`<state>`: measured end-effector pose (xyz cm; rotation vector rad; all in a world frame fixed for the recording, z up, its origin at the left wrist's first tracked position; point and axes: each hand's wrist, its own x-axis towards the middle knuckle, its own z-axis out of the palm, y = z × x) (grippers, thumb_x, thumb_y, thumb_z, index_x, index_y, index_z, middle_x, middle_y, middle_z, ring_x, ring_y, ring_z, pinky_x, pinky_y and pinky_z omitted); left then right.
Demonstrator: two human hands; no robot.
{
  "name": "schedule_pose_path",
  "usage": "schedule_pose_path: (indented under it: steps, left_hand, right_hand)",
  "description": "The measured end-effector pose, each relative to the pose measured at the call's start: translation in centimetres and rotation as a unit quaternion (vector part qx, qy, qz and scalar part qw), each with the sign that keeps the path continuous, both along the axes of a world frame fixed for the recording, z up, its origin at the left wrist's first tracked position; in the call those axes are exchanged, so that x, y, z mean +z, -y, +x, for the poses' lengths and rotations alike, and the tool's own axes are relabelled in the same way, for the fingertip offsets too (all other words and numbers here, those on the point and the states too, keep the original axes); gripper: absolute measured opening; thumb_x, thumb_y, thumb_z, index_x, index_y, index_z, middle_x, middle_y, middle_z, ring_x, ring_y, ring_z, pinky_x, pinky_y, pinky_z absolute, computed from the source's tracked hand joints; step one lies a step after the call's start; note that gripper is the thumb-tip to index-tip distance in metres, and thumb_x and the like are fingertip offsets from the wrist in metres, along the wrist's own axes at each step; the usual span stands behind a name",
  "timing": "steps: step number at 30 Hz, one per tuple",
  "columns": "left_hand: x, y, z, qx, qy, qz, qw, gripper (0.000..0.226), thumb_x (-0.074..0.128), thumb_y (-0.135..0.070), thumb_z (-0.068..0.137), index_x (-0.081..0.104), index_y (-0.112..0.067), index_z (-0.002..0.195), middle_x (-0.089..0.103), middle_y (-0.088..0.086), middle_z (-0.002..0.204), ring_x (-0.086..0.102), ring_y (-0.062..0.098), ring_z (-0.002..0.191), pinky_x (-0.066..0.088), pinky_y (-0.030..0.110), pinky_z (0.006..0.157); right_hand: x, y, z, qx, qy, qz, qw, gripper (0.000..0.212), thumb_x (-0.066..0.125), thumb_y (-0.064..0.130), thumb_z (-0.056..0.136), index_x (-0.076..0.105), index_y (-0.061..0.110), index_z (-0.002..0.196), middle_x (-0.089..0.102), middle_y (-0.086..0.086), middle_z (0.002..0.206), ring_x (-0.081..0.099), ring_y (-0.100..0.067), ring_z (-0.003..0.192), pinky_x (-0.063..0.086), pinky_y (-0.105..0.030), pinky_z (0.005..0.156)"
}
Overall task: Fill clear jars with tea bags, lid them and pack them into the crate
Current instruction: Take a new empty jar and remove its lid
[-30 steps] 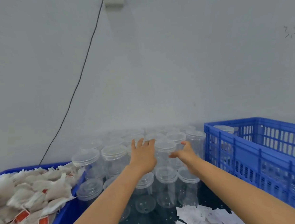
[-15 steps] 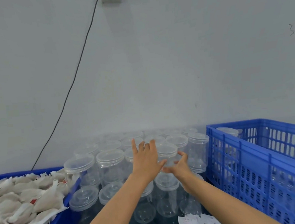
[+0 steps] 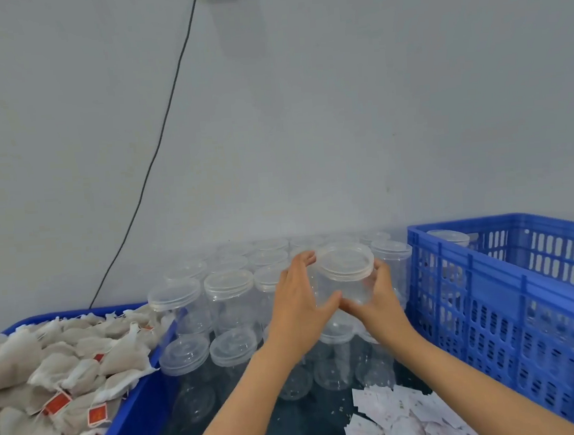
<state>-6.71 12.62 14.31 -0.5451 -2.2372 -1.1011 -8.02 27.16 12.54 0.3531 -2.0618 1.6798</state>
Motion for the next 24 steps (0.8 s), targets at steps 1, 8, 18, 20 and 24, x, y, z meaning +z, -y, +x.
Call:
schedule_pose_path:
  steps: [1, 8, 18, 20, 24]
  left_hand:
    - [-0.8, 0.3, 1.2, -0.024, 0.008, 0.039, 0.999, 0.066, 0.071, -0.027, 0.085, 0.032, -0.024, 0.138, 0.042, -0.018, 0.138, 0.037, -0.001, 0.128, 0.028, 0.016, 0.106]
    - [-9.5, 4.0, 7.2, -0.070, 0.068, 0.122, 0.988, 0.067, 0.068, -0.012, 0.088, 0.033, -0.043, 0.136, 0.045, -0.034, 0.136, 0.049, -0.004, 0.123, 0.043, 0.016, 0.099]
    - [-16.7, 7.8, 8.1, -0.038, 0.201, 0.126, 0.971, 0.103, 0.086, -0.029, 0.069, 0.020, -0.050, 0.144, 0.040, -0.032, 0.141, 0.041, -0.011, 0.128, 0.039, 0.016, 0.102]
    - [-17.1, 8.1, 7.7, -0.043, 0.233, 0.106, 0.966, 0.114, 0.086, -0.034, 0.065, 0.007, -0.060, 0.143, 0.038, -0.029, 0.142, 0.037, -0.010, 0.131, 0.041, 0.019, 0.102]
    - [-18.1, 8.5, 7.1, -0.051, 0.262, 0.100, 0.959, 0.120, 0.089, -0.040, 0.059, 0.002, -0.067, 0.138, 0.047, -0.013, 0.136, 0.044, -0.006, 0.126, 0.050, 0.021, 0.095]
  right_hand:
    - [-0.3, 0.0, 1.2, 0.008, 0.015, 0.000, 1.000, 0.086, 0.085, 0.022, 0.068, 0.027, 0.028, 0.131, 0.043, 0.013, 0.125, 0.042, -0.005, 0.118, 0.034, -0.013, 0.092]
    - [-5.8, 1.6, 6.9, 0.083, 0.140, -0.005, 0.987, 0.087, 0.086, 0.020, 0.067, 0.030, 0.024, 0.134, 0.050, 0.011, 0.124, 0.046, -0.013, 0.122, 0.038, -0.032, 0.104]
    - [-11.6, 6.7, 6.7, 0.163, 0.200, -0.012, 0.966, 0.076, 0.082, 0.013, 0.073, 0.032, 0.033, 0.126, 0.054, 0.019, 0.117, 0.054, 0.008, 0.103, 0.047, -0.008, 0.069]
    - [-12.6, 7.2, 6.6, 0.162, 0.212, -0.016, 0.964, 0.075, 0.081, 0.010, 0.073, 0.033, 0.030, 0.127, 0.054, 0.018, 0.116, 0.055, 0.007, 0.106, 0.048, -0.010, 0.070]
    - [-13.7, 7.2, 6.6, 0.164, 0.225, 0.002, 0.960, 0.074, 0.082, 0.013, 0.073, 0.033, 0.032, 0.125, 0.056, 0.017, 0.117, 0.057, 0.009, 0.102, 0.048, -0.008, 0.070]
